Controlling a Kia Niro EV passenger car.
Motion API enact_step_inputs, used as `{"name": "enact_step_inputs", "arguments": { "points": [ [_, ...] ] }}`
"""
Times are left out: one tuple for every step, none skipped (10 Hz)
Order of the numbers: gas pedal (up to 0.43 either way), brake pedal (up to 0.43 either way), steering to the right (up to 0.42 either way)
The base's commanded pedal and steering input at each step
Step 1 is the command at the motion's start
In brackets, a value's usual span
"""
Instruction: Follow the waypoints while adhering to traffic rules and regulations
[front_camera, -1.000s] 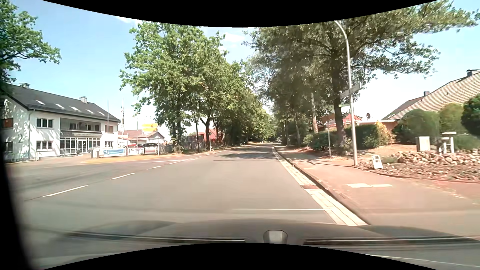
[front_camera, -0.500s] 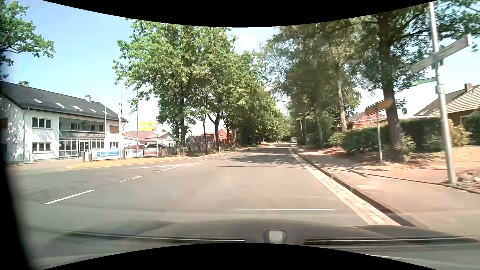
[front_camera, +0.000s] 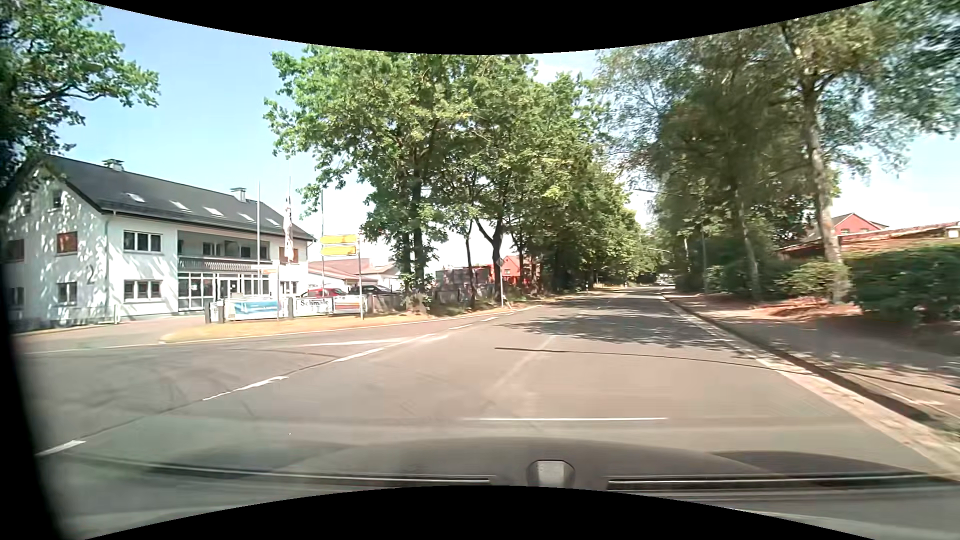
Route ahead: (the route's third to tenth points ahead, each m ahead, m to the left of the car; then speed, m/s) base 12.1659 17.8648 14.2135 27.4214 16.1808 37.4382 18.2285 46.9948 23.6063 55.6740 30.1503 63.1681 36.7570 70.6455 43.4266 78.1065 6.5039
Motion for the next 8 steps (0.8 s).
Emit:
{"name": "enact_step_inputs", "arguments": {
  "points": [
    [0.000,0.006,-0.279],
    [0.028,0.006,-0.294],
    [0.047,0.006,-0.309],
    [0.079,0.006,-0.321],
    [0.079,0.006,-0.335],
    [0.087,0.006,-0.349],
    [0.110,0.006,-0.361],
    [0.130,0.006,-0.370]
  ]
}}
